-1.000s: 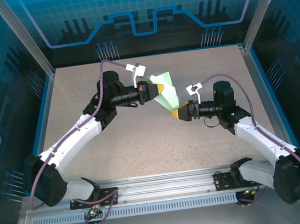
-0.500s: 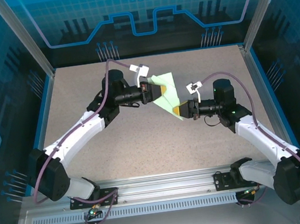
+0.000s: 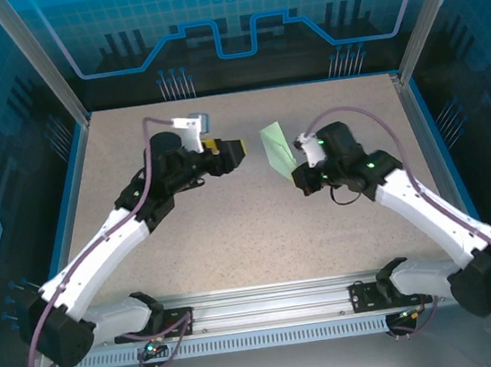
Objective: Fold a paper plane with a square sheet of paper (fold left side to right side)
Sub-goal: Turn over the paper at the center of the table.
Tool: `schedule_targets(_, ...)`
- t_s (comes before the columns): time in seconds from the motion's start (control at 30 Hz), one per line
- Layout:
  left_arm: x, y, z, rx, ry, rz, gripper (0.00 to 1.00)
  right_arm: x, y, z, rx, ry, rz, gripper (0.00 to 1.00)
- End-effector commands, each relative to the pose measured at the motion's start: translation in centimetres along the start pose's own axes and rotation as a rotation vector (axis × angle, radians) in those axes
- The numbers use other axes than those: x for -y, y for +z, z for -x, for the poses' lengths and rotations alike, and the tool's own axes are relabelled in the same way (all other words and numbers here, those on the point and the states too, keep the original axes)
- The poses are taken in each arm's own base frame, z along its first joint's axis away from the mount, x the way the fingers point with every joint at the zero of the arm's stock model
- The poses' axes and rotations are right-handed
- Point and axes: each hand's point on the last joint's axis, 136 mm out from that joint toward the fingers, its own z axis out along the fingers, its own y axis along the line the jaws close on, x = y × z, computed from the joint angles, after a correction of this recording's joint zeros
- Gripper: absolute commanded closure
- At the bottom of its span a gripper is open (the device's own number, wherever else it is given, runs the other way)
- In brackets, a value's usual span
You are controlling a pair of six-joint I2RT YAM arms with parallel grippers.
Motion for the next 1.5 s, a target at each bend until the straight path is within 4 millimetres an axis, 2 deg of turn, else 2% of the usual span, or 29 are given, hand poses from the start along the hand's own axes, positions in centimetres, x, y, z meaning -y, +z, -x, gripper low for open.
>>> schedule_targets(0.0, -6.2, -2.4, 0.5, 0.114, -0.051, 0.327, 0.17, 6.4, -0.6, -3.6, -0.262, -0.198, -0.568, 0.95)
schedule_targets(0.1, -7.9, -3.8, 0.4, 0.135, -0.08, 0.428, 0.15, 6.2, 0.0, -3.2, -0.353, -0.355, -0.773, 0.95)
schedule_targets(0.23, -8.8, -4.7, 0.5, 0.146, -0.088, 0.488, 0.14, 4.3, 2.5, -2.3, -0.426, -0.551, -0.947, 0.94)
schedule_targets(0.37, -9.2, -4.9, 0.3, 0.145, -0.09, 0.502, 0.13, 2.3, 6.2, -2.5, -0.49, -0.72, -1.042, 0.94)
schedule_targets(0.57, -9.4, -5.0, 0.1, 0.135, -0.095, 0.506, 0.11, 0.0, 11.8, -4.5, -0.56, -0.82, -1.025, 0.92)
schedule_targets(0.63, -9.5, -4.9, -0.1, 0.13, -0.097, 0.508, 0.1, -0.7, 12.9, -5.3, -0.58, -0.829, -0.992, 0.85)
schedule_targets(0.8, -9.6, -4.7, -0.3, 0.119, -0.099, 0.505, 0.08, -3.5, 14.4, -7.9, -0.621, -0.837, -0.793, 0.58)
schedule_targets(0.97, -9.4, -4.1, -0.6, 0.08, -0.094, 0.499, 0.06, -6.3, 13.0, -10.2, -0.613, -0.758, -0.559, 0.35)
schedule_targets(1.17, -8.6, -3.3, -1.1, 0.035, -0.117, 0.437, 0.03, -8.9, 8.4, -11.1, -0.495, -0.625, -0.248, 0.12)
schedule_targets(1.23, -8.3, -2.7, -1.7, 0.005, -0.138, 0.405, 0.02, -8.9, 7.0, -10.7, -0.447, -0.554, -0.161, 0.1)
schedule_targets(1.3, -7.7, -1.6, -2.9, -0.047, -0.16, 0.344, 0.02, -8.1, 5.9, -9.8, -0.398, -0.451, -0.095, 0.1)
schedule_targets(1.47, -5.8, 2.5, -8.5, -0.254, -0.268, 0.151, 0.06, -5.2, 4.6, -6.9, -0.239, -0.127, 0.132, 0.09)
